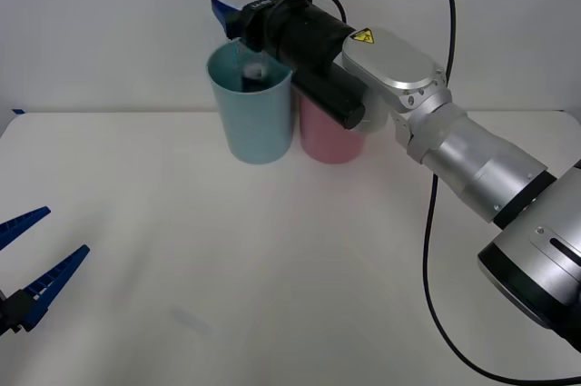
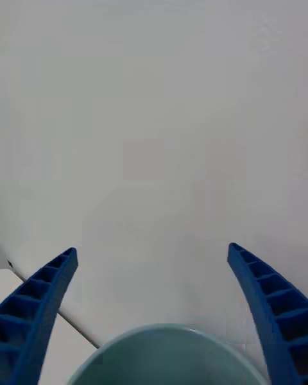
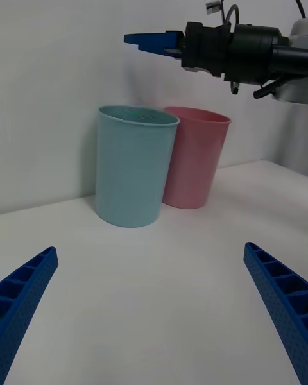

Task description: Grasp the object on the table and drop it into the matching bin: aluminum can to the light blue bin, PET bottle to the pink bin.

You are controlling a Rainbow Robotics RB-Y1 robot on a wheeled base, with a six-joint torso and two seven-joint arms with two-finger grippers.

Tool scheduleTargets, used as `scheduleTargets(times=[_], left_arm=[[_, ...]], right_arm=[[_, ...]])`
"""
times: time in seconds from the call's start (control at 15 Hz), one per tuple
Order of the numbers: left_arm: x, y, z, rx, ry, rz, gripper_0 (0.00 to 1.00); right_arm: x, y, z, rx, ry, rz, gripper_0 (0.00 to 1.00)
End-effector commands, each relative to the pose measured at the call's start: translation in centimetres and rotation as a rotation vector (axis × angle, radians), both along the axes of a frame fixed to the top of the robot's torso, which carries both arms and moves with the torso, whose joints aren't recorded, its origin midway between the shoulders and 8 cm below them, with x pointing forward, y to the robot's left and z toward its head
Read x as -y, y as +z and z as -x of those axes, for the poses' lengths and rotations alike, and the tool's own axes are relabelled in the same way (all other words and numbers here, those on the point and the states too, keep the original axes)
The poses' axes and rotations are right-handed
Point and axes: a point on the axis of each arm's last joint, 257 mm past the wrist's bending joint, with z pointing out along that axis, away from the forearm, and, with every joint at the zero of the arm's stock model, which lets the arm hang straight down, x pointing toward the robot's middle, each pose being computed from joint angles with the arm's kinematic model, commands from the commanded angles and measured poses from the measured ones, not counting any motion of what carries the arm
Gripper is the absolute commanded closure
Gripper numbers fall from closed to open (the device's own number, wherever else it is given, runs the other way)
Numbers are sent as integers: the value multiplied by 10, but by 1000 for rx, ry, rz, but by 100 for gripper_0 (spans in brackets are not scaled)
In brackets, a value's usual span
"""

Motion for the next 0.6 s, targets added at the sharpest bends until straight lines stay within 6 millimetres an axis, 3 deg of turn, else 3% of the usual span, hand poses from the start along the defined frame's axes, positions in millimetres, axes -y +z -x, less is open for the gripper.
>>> scheduleTargets(times=[0.07,0.2,0.6], left_arm=[[0,0,0,0,0,0,0],[0,0,0,0,0,0,0],[0,0,0,0,0,0,0]], right_arm=[[-1,2,2,4,5,-1,0],[1,5,5,14,10,-7,0],[38,2,43,73,52,-10,0]])
